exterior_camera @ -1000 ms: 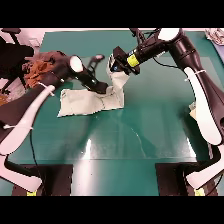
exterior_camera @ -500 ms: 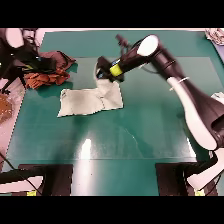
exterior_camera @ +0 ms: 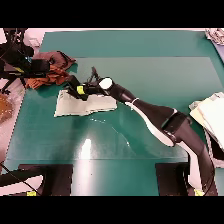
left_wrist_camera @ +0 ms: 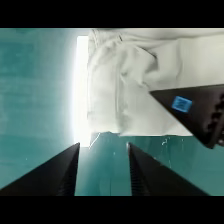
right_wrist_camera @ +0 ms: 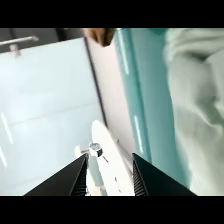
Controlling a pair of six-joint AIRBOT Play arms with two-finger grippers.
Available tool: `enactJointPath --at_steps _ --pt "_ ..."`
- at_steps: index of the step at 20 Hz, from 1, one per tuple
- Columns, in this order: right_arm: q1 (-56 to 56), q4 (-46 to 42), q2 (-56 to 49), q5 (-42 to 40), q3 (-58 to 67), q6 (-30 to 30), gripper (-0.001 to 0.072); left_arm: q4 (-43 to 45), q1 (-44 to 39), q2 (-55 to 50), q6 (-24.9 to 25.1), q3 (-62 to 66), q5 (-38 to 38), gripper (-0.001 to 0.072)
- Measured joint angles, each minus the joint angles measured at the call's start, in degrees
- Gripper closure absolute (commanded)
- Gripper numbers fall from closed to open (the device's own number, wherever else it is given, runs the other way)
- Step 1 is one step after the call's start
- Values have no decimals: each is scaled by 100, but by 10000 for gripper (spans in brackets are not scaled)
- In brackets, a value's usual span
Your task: Fold the shirts.
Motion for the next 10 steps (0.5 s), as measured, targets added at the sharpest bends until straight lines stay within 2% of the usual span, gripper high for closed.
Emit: enactJointPath --at_steps 3,5,6,8,9,10 --pt "-304 251 -57 592 310 -474 368 -26 4 4 0 0 -70 354" --pt "-745 -83 210 1276 212 -638 368 -48 4 7 9 0 -114 354" --pt "-1040 -522 398 1711 140 -656 355 -46 4 7 33 0 -136 354" --pt "-1617 -1694 741 2612 -33 -632 61 -48 4 7 81 0 -175 354" --pt "-1902 -2317 935 3139 -170 -619 22 -48 4 7 98 0 -184 354" --pt "-2168 -2780 1117 3536 -358 -627 22 -50 4 7 111 0 -208 354"
